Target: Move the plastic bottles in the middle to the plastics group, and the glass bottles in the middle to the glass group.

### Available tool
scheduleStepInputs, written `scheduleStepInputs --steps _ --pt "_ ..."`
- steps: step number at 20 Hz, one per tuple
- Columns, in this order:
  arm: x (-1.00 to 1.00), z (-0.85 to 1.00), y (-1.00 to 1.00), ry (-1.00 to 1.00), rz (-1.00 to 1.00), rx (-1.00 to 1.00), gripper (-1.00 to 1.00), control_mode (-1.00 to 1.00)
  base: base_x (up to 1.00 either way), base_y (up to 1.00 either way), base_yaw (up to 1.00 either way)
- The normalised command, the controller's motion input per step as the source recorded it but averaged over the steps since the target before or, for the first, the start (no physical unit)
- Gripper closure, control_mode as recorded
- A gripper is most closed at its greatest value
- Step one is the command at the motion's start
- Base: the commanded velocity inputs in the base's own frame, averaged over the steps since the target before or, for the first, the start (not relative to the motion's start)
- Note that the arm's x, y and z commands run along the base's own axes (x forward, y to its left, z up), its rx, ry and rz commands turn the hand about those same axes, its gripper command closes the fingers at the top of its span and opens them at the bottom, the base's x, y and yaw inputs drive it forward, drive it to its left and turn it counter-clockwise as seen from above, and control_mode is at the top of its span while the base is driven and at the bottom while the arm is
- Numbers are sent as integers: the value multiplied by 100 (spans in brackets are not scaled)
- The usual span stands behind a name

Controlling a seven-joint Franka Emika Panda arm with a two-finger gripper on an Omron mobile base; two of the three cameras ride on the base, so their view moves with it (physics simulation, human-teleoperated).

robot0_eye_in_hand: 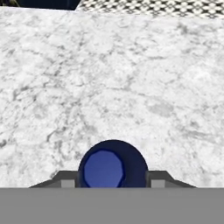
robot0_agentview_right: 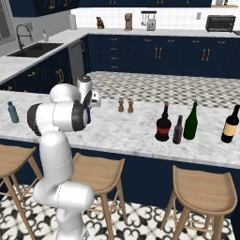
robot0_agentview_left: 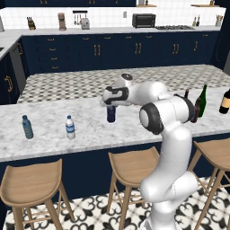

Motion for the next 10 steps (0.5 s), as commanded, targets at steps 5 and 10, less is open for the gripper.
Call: scheduleStepInputs --steps 5,10 --pt "-25 0 79 0 13 0 100 -100 0 0 0" --pt "-31 0 52 0 15 0 100 -100 0 0 0"
